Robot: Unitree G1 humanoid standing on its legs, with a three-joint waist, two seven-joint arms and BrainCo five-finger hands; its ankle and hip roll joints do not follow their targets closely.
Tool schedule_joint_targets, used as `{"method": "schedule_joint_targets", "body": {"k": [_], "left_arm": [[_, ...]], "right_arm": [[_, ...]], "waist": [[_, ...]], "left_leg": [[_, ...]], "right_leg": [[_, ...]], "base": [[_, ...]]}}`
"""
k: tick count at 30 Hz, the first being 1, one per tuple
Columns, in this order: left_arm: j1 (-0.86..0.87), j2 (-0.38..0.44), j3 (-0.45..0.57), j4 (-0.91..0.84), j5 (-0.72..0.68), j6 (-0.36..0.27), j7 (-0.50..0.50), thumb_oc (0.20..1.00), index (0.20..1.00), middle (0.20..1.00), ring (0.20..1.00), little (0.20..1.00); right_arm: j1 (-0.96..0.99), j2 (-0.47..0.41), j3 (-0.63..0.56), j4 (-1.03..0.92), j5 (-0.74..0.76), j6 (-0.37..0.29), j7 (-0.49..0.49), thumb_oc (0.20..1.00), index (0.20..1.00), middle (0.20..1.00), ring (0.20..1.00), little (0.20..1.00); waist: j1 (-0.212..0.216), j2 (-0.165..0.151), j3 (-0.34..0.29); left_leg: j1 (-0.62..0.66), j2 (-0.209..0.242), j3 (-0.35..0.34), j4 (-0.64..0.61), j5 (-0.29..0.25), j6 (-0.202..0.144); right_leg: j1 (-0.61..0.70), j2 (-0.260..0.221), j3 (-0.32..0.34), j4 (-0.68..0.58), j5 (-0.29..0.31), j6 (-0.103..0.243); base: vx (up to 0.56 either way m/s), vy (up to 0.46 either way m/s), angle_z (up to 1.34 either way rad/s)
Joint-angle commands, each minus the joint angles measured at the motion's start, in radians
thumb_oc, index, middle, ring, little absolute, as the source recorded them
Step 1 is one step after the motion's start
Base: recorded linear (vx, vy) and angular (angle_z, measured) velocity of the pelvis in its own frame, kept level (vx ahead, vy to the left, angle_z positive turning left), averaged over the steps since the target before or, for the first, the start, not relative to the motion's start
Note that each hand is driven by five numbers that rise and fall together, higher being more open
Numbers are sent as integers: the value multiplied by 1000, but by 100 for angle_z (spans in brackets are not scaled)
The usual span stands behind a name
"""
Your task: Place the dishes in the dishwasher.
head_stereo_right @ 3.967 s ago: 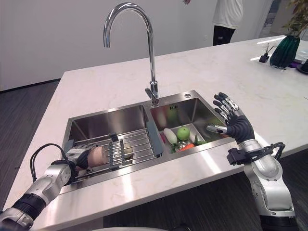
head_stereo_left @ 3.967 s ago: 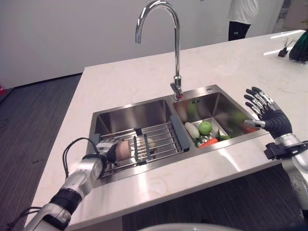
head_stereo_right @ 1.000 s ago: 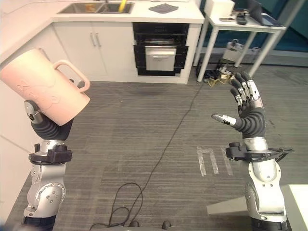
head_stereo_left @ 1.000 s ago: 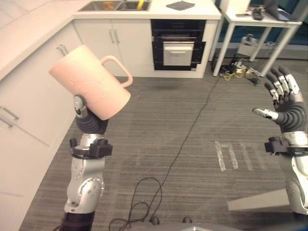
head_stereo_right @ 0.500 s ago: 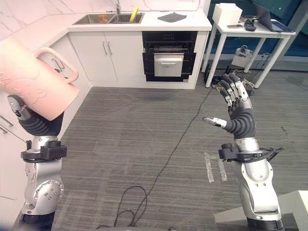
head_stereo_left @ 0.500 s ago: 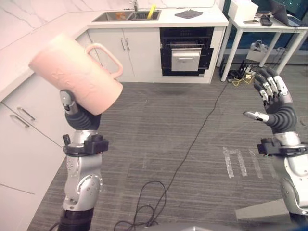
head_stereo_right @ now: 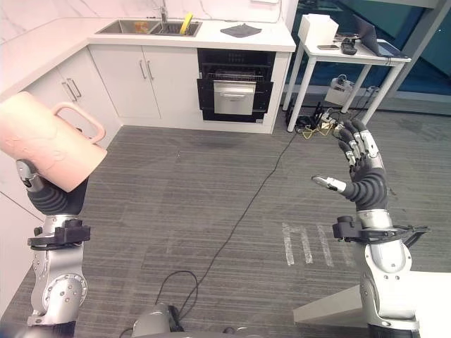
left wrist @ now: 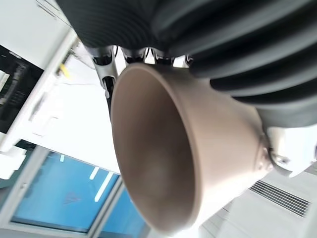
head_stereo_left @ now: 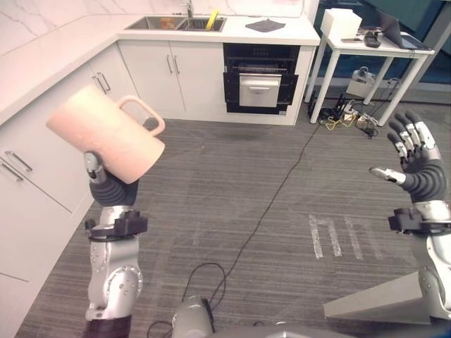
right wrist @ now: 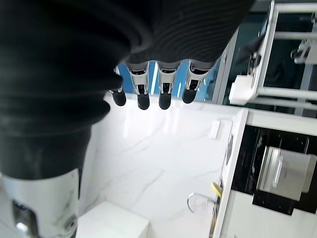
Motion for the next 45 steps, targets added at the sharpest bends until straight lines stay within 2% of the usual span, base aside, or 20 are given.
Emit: {"method": "schedule_joint_targets", "body": {"k": [1,2,3,8,11,14,17,18,19,21,22,24,25,27,34,37,39,41,43,45], "left_arm": [[-5,28,31,-56,-11,-46,-24,200,200,200,200,200],[20,32,32,-54,8,-53,-17,200,200,200,200,200],[29,32,33,-51,14,-54,-27,200,200,200,200,200],[13,50,52,-47,20,-35,-27,200,200,200,200,200],[-45,57,24,-41,52,-9,-11,200,200,200,200,200],[-82,54,7,-42,100,37,-22,200,200,200,200,200],[-71,48,0,-47,136,39,-17,200,200,200,200,200],[-70,49,1,-50,136,40,-16,200,200,200,200,200],[-68,58,6,-48,126,38,-21,200,200,200,200,200],[-79,70,5,-48,120,48,-18,200,200,200,200,200],[-82,73,1,-48,112,44,-10,200,200,200,200,200],[-93,77,-28,-54,120,32,19,200,200,200,200,200],[-97,72,-46,-64,140,29,28,200,200,200,200,200],[-94,70,-63,-82,157,21,34,200,200,200,200,200],[-62,76,-49,-87,135,32,43,200,200,200,200,200],[-32,58,-53,-80,141,38,35,200,200,200,200,200],[-17,43,-55,-71,164,14,27,200,200,200,200,200],[-10,37,-53,-69,178,10,18,200,200,200,200,200],[-14,37,-57,-64,197,2,6,200,200,200,200,200],[-7,50,-51,-63,204,-16,11,200,200,200,200,200]], "right_arm": [[-21,-40,-12,-74,22,-48,47,1000,1000,1000,1000,1000],[-16,-46,-9,-74,18,-55,63,1000,1000,1000,1000,1000],[-16,-54,-10,-73,20,-59,63,1000,1000,1000,1000,1000],[8,-66,-48,-82,80,-67,68,1000,1000,1000,1000,1000],[2,-56,-44,-99,63,-72,34,1000,1000,1000,1000,1000],[-4,-8,-29,-99,19,-70,7,1000,1000,1000,1000,1000],[5,27,1,-104,-22,-72,10,1000,1000,1000,1000,1000],[5,28,4,-101,-24,-76,9,1000,1000,1000,1000,1000],[3,15,4,-87,-4,-76,7,1000,1000,1000,1000,1000],[1,10,-2,-77,45,-74,13,1000,1000,1000,1000,1000],[0,6,-4,-74,69,-79,12,1000,1000,1000,1000,1000],[-15,-3,11,-75,66,-90,-1,1000,1000,1000,1000,1000],[-24,-4,19,-87,70,-87,1,1000,1000,1000,1000,1000],[-18,4,26,-109,67,-94,21,1000,1000,1000,1000,1000],[-39,-9,45,-97,70,-74,-6,1000,1000,1000,1000,1000],[-37,-25,41,-97,97,-56,10,1000,1000,1000,1000,1000],[-33,-39,38,-93,111,-47,37,1000,1000,1000,1000,1000],[-37,-36,40,-88,103,-46,39,1000,1000,1000,1000,1000],[-61,-33,61,-75,84,-28,-4,1000,1000,1000,1000,1000],[-62,-27,77,-74,72,-20,-6,1000,1000,1000,1000,1000]], "waist": [[13,71,16],[39,79,16],[44,81,14],[65,62,-19],[64,38,-35],[77,50,-43],[63,87,-21],[65,88,-19],[68,78,-15],[65,69,-5],[54,52,7],[25,43,17],[7,40,20],[-16,43,31],[-11,47,-27],[-18,62,-33],[-11,48,-19],[2,33,-8],[15,33,3],[22,62,0]], "left_leg": [[241,11,-28,-535,133,-82],[193,34,-128,-540,189,-95],[183,38,-132,-540,195,-98],[205,-6,-51,-538,130,-58],[237,-74,-70,-540,93,-12],[274,-125,-119,-540,58,29],[337,-134,-146,-540,24,51],[340,-136,-147,-540,21,53],[346,-147,-147,-540,18,51],[362,-141,-143,-540,7,39],[385,-141,-138,-540,-9,25],[414,-136,-140,-540,-45,16],[435,-138,-153,-540,-70,16],[480,-130,-162,-540,-109,22],[556,-83,-84,-532,-113,-11],[475,11,-70,-260,58,-89],[365,18,-98,-3,66,-102],[263,8,-112,96,75,-90],[239,-27,-103,-3,13,-55],[256,-52,-102,-306,48,-52]], "right_leg": [[164,-16,16,-161,46,123],[206,-11,50,-161,11,120],[222,-11,54,-158,-6,121],[258,-97,14,-67,-39,187],[174,-163,-10,106,92,252],[89,-187,-8,400,193,257],[-106,-193,17,679,231,233],[-127,-196,11,677,212,225],[-157,-196,-42,555,156,209],[-122,-202,-123,381,145,205],[-118,-201,-154,202,161,206],[-108,-165,-132,-14,183,210],[-134,-175,-97,-81,240,221],[-195,-218,-60,-92,315,242],[-99,-175,-126,-144,266,223],[-43,-91,-87,-152,213,145],[-1,-60,-46,-154,181,99],[29,-60,-32,-160,172,86],[47,-63,-18,-162,158,99],[61,-53,13,-162,131,126]], "base": [[636,379,-26],[570,320,-45],[523,295,-84],[433,304,-46],[395,284,8],[406,263,44],[269,205,34],[259,38,-5],[316,-74,-14],[373,-192,-15],[347,-263,8],[391,-297,79],[428,-316,94],[432,-380,36],[301,-378,-35],[356,-530,-46],[264,-409,-57],[200,-242,-66],[239,-2,-67],[335,264,-59]]}}
